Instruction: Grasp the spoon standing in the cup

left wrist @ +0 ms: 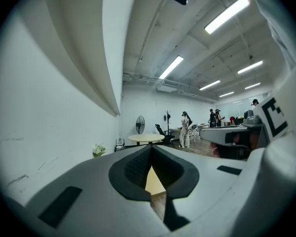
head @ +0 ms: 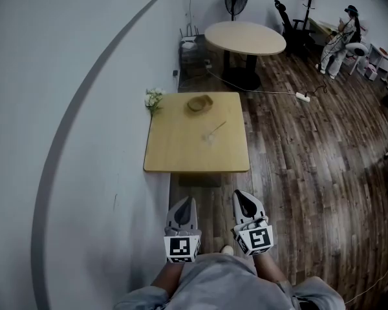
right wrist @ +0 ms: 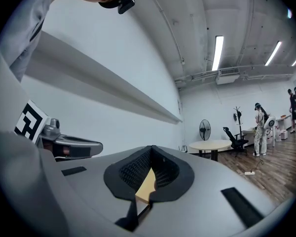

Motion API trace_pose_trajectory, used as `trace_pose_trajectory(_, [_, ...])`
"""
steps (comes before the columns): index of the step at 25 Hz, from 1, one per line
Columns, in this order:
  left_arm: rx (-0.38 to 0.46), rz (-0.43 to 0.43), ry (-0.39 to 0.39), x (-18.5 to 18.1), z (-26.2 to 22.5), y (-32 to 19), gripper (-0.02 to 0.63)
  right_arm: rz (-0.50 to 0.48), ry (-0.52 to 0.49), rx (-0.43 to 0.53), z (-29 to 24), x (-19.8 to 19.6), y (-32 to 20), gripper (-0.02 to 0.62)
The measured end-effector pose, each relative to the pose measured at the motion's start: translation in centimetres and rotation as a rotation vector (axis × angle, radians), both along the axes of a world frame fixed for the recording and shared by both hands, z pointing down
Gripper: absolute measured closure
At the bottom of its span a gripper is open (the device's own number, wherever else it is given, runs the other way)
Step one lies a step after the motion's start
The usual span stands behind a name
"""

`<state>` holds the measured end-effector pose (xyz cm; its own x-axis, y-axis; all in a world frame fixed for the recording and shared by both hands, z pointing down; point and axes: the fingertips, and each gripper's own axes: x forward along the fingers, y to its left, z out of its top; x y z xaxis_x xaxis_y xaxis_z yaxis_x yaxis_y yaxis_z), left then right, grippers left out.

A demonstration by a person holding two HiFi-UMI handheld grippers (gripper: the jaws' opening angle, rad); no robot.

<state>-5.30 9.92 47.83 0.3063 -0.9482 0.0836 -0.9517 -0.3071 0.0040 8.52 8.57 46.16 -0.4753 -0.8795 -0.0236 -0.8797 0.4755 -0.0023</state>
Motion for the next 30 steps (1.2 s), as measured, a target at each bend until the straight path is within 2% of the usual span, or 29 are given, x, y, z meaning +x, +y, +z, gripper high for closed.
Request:
trace_pose_trajectory(8, [-0.028, -0.021, -0.01, 3.1, 1.0, 1.5, 0.604, -0.014, -0.016, -0.026, 0.8, 3.5, 0.7, 0.597])
trace_pose_trajectory(18, [-0.033, -0.002, -0.029, 5.8, 1.3, 1.4, 0.604, 0.002, -0.041, -0.046, 1.5, 6.3, 0.5, 0.597])
trace_pose_trajectory(24, [-0.038, 0.001, -0.018, 6.0, 1.4, -0.7, 0.604, -0.003, -0.043, -0.057, 1.7, 6.2, -1.3, 0.597])
trace_pose_trajectory(30, [-0.027, 0.023, -0.002, 5.5, 1.8, -4.8, 0.604, 0.017, -0.03, -0.057, 1.9, 5.6, -4.8, 0.597])
